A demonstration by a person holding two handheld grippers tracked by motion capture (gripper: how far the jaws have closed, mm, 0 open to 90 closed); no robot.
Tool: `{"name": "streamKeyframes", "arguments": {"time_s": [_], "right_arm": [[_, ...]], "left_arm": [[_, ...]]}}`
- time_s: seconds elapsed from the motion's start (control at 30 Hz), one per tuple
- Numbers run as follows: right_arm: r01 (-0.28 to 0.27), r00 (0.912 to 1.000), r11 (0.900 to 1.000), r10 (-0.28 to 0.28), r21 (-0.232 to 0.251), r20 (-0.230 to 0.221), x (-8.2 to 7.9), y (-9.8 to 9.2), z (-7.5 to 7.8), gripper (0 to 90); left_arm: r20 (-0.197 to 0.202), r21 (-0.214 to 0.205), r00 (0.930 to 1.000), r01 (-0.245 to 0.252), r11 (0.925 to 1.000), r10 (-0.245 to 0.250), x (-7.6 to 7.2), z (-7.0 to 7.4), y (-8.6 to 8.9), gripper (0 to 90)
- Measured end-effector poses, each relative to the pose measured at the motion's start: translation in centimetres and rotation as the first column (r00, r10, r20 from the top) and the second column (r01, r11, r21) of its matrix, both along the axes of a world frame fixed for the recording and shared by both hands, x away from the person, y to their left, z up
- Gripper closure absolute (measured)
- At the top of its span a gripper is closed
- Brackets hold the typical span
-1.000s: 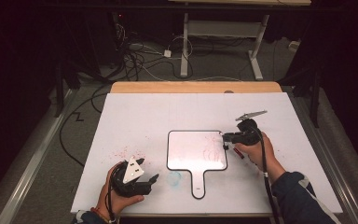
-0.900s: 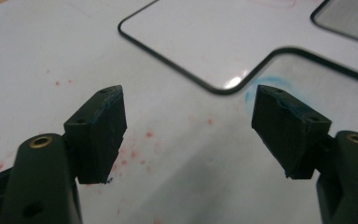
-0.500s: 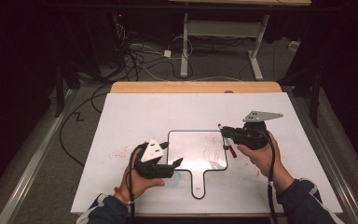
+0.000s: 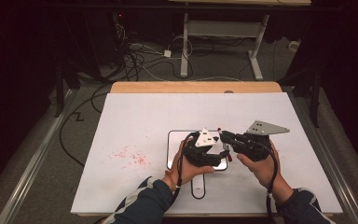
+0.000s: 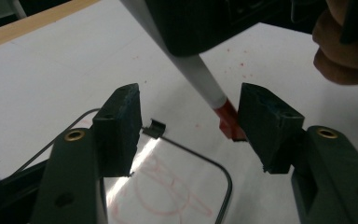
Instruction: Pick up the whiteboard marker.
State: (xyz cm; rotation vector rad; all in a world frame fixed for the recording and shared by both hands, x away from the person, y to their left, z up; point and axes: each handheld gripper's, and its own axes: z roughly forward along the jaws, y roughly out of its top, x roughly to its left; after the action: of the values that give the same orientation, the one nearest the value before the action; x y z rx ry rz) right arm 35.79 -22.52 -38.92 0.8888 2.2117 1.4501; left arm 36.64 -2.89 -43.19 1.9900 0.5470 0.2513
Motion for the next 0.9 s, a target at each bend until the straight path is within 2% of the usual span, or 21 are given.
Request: {"name": "streamKeyframes", "arguments": {"time_s": [0.13,0.33,0.43,0.53,0.6,0.63,0.7,0.77,0.8,0.9], "right_arm": [[0.012,0.9999,0.9998,-0.012,0.016,0.002,-0.3,-0.9,-0.3,81.7],[0.039,0.9985,0.9992,-0.039,-0.005,0.038,-0.8,-1.5,-0.5,81.7],[0.041,0.9983,0.9991,-0.041,-0.007,0.042,-0.9,-1.5,-0.7,81.7],[0.044,0.9985,0.999,-0.044,-0.011,0.032,-0.9,-1.4,-0.9,81.4],[0.04,0.9988,0.9989,-0.04,-0.024,0.029,-1.0,-1.2,-1.2,81.2],[0.04,0.9989,0.9987,-0.039,-0.031,0.024,-1.2,-1.0,-1.3,79.6],[0.033,0.9994,0.9986,-0.033,-0.042,0.008,-1.3,-0.7,-1.6,68.3],[0.038,0.9993,0.9976,-0.038,-0.059,-0.003,-1.6,-0.6,-1.9,61.3],[0.039,0.9992,0.9977,-0.039,-0.056,-0.001,-1.8,-0.7,-2.0,56.3],[0.046,0.999,0.9981,-0.046,-0.042,0.004,-2.3,-1.3,-1.7,47.2]], "left_arm": [[0.007,0.016,0.9999,0.012,0.9998,-0.012,0.3,-0.1,-1.1,49.6],[0.035,0.045,0.9987,0.037,0.9983,-0.039,0.4,0.2,-1.7,64.2],[0.05,0.068,0.9983,0.027,0.9973,-0.031,0.5,0.2,-1.7,71.3],[0.038,0.084,0.9992,0.006,0.9964,-0.009,1.0,-0.2,-1.3,77.3],[0.035,0.089,0.9992,0.018,0.9959,-0.021,1.2,-0.6,-0.9,78.4],[0.041,0.108,0.9989,0.016,0.994,-0.02,1.2,-0.9,-0.8,78.4],[0.015,0.108,0.9995,0.026,0.9938,-0.028,1.2,-1.6,-0.6,78.4],[0.007,0.114,0.9997,0.022,0.9933,-0.023,1.2,-1.9,-0.4,78.5],[-0.007,0.089,0.9996,0.027,0.9957,-0.026,1.2,-2.4,0.0,78.5],[-0.006,0.088,0.9993,0.036,0.9955,-0.036,1.2,-2.4,0.4,78.6]]}}
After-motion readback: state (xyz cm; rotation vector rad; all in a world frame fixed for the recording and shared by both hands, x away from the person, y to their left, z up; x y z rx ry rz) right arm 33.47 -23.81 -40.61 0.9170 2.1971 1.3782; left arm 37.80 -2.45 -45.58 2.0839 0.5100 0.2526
